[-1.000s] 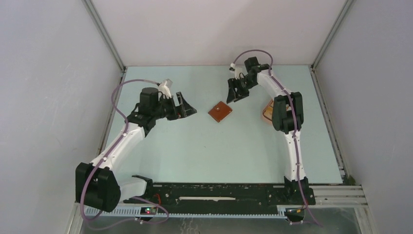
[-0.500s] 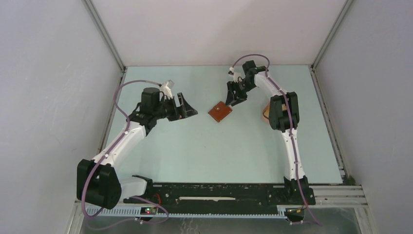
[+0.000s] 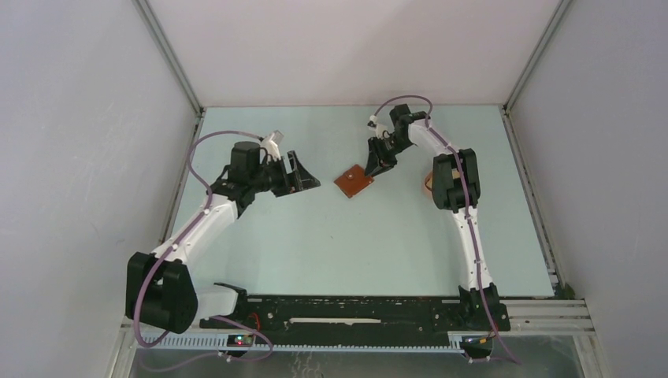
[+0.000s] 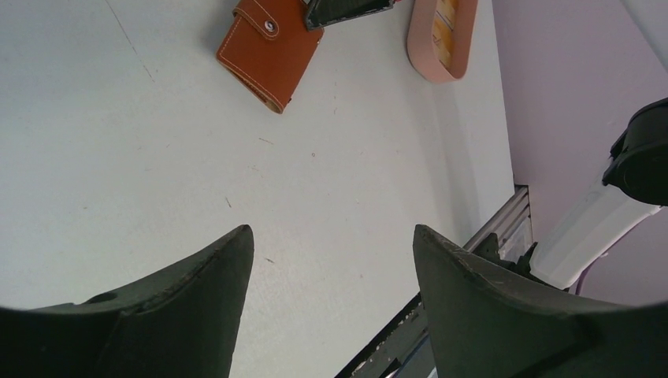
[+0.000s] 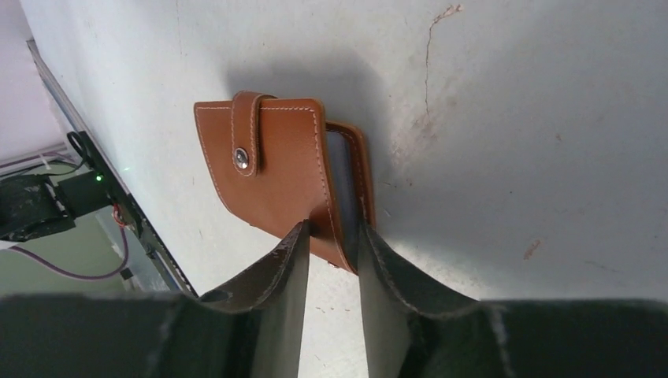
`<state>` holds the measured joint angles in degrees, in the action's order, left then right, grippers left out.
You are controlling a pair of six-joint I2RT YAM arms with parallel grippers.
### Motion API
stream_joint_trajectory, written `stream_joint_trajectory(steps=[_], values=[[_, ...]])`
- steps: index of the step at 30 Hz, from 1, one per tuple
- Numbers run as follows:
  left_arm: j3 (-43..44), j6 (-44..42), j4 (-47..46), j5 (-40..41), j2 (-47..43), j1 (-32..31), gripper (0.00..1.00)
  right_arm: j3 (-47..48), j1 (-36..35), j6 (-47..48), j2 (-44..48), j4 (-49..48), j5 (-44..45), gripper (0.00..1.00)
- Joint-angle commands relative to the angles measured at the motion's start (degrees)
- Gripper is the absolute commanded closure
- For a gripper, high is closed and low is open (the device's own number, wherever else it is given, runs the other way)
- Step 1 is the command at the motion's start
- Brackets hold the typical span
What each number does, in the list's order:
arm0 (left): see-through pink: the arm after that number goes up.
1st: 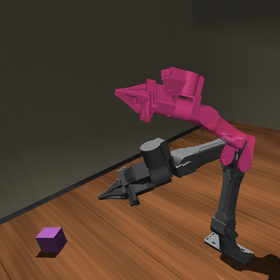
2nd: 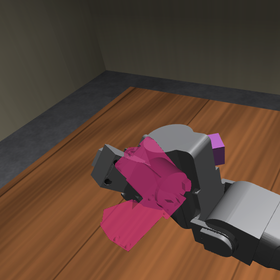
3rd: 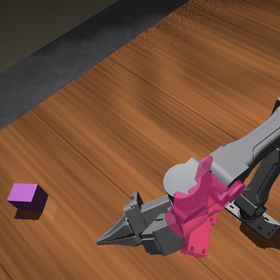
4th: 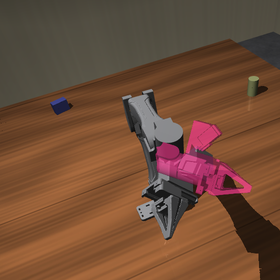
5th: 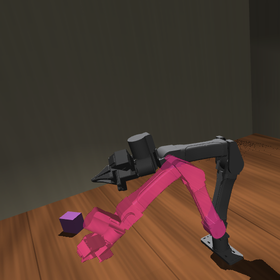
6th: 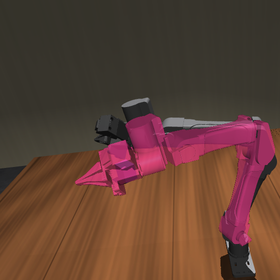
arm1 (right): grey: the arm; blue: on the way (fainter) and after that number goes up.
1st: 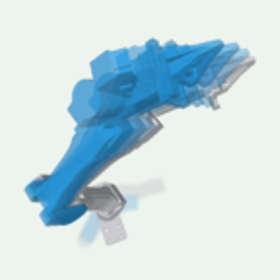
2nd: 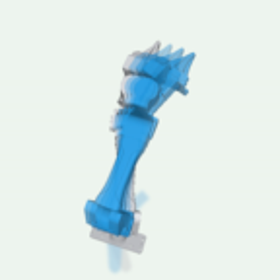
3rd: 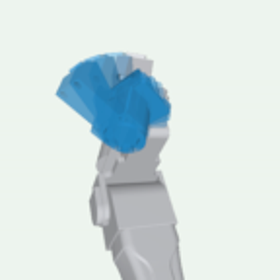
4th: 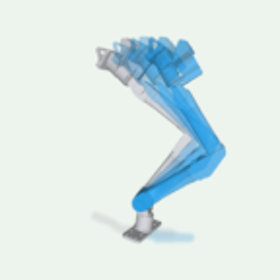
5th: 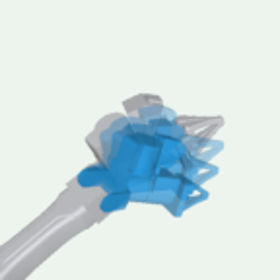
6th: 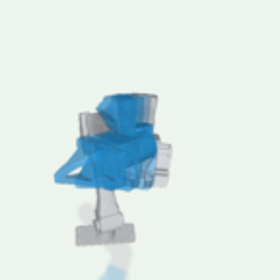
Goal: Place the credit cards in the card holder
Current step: Open the card holder at the center of the board.
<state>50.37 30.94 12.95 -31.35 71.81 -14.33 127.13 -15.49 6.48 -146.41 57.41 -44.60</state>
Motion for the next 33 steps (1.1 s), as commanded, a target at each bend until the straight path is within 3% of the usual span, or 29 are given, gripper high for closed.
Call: stream_joint_trajectory(steps=[1, 9, 15, 22, 28, 33], values=[[4.00, 1.00, -1.27, -2.13, 0.38, 0.26, 0.22, 1.15, -0.48, -1.46, -1.34, 0.32, -1.70, 0.67], [4.09, 1.14, -1.26, -2.48, 0.96, 0.26, 0.24, 0.47, 0.28, -0.96, -0.72, -0.08, -6.65, 1.00], [3.88, 1.22, -2.09, -3.79, 1.48, 0.26, 0.25, -4.01, 2.43, 3.52, 5.66, -0.49, -14.82, 1.00], [2.10, -0.90, -6.44, -4.85, -2.00, -2.19, 0.24, -20.64, 4.04, 7.17, 20.82, -3.82, -17.53, 1.00], [-0.26, -6.10, -7.22, 7.78, -9.41, -12.95, 0.23, -39.28, 3.74, 13.77, 38.79, -4.14, -16.65, 1.00], [-9.80, -8.81, -18.28, 24.72, -17.65, -27.43, 0.22, -47.76, 3.77, 20.69, 46.66, -1.95, -15.59, 1.00]])
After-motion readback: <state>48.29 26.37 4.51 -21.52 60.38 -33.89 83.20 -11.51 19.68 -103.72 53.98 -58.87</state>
